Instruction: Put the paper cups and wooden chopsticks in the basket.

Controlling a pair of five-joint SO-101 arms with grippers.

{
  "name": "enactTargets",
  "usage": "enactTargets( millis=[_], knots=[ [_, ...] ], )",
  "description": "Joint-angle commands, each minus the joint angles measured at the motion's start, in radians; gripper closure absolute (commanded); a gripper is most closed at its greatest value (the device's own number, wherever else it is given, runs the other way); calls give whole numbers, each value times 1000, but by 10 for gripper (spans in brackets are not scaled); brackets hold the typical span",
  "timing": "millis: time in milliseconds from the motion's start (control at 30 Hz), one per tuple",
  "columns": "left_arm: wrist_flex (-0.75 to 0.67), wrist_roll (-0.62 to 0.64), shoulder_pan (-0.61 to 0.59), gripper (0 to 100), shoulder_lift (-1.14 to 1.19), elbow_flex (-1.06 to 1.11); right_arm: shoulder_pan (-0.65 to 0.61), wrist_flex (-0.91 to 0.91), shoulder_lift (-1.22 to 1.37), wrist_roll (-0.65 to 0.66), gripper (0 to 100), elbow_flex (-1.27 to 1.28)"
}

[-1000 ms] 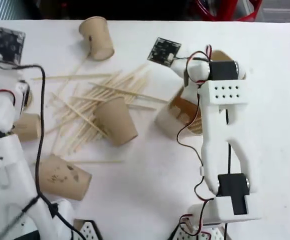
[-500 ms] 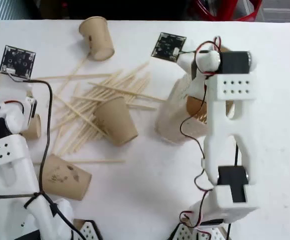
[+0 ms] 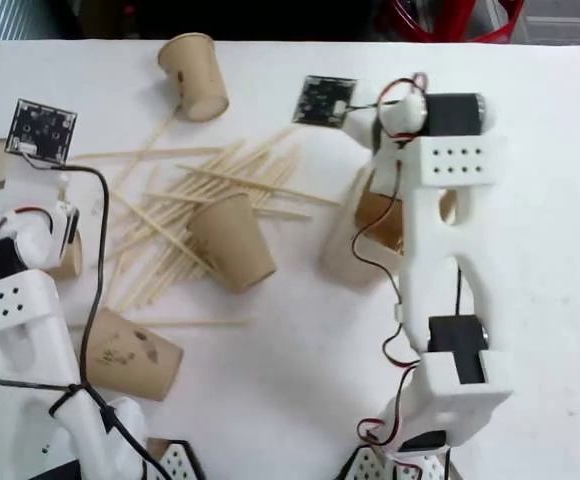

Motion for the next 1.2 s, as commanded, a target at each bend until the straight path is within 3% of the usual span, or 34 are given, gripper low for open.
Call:
enactTargets(
  millis=[0,200,400,500,600,667,867,967,1067,1167],
  knots=[
    [-21,-11,7,826,-31,14,-25,5,24,14,971,-34],
    [-21,-12,7,827,-31,20,35,-5,47,-69,834,-35],
    [-21,-6,8,827,-31,21,56,-82,62,-212,886,-15],
    [-21,-6,8,827,-31,21,33,-93,76,-221,986,-6],
    [-17,-6,8,827,-31,21,28,-91,73,-219,982,-8],
    [-15,-6,8,827,-31,21,30,-84,45,-189,981,-12],
    [-14,-6,7,827,-31,21,28,2,-73,124,980,-12],
    [-14,-6,7,827,-31,23,33,8,-111,216,980,-9],
    [-14,-6,7,827,-31,23,42,8,-119,222,980,-9],
    [-14,-6,7,827,-31,23,47,7,-117,107,974,-9]
  ],
)
